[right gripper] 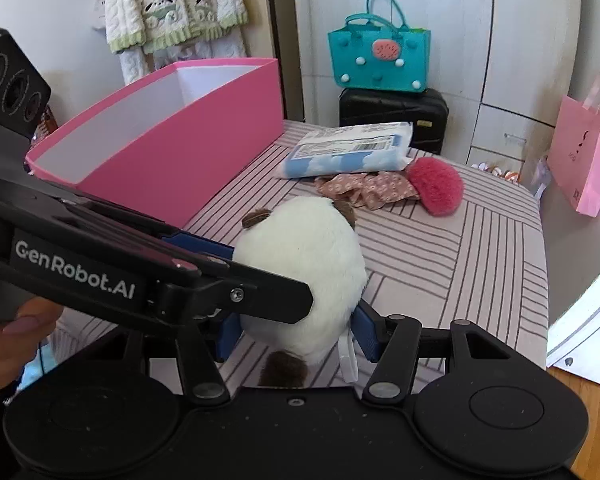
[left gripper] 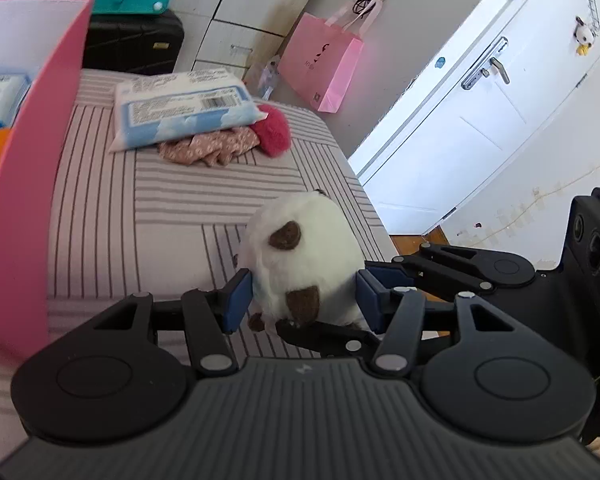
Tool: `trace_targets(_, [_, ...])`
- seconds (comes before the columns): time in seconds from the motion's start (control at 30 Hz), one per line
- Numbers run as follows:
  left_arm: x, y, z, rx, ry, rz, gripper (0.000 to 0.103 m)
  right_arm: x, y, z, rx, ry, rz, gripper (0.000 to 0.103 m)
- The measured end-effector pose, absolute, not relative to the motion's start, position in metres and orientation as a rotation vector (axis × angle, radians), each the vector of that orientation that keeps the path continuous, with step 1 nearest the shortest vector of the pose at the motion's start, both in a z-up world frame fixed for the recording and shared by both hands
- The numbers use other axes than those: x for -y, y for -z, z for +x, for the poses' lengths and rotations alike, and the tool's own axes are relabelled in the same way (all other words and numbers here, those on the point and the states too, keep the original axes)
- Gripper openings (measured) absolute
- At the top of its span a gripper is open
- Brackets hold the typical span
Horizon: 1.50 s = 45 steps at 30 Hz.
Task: Organize soft objects
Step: 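Lift the plush cat with the left tool and carry it over the pink box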
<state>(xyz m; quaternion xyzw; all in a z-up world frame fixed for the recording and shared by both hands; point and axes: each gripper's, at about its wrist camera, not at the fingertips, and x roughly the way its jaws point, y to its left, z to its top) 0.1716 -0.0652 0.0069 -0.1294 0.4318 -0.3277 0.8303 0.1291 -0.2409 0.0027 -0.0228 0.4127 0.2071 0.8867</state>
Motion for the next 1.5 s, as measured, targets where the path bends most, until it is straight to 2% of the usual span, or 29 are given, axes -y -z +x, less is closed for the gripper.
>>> trace_targets(0.8, [-0.003, -0.043, 0.132, -0.989, 0.713, -0.301, 0.053, 0.184, -0.056, 0.093, -0.854, -0.618, -0.188, 0.063])
trace_targets(1.5, [-0.084, -0.088, 0.111, -0.826, 0.679, -0.333, 0.053, 0.123, -0.103, 0.092, -0.709, -0.751, -0.246, 0.063])
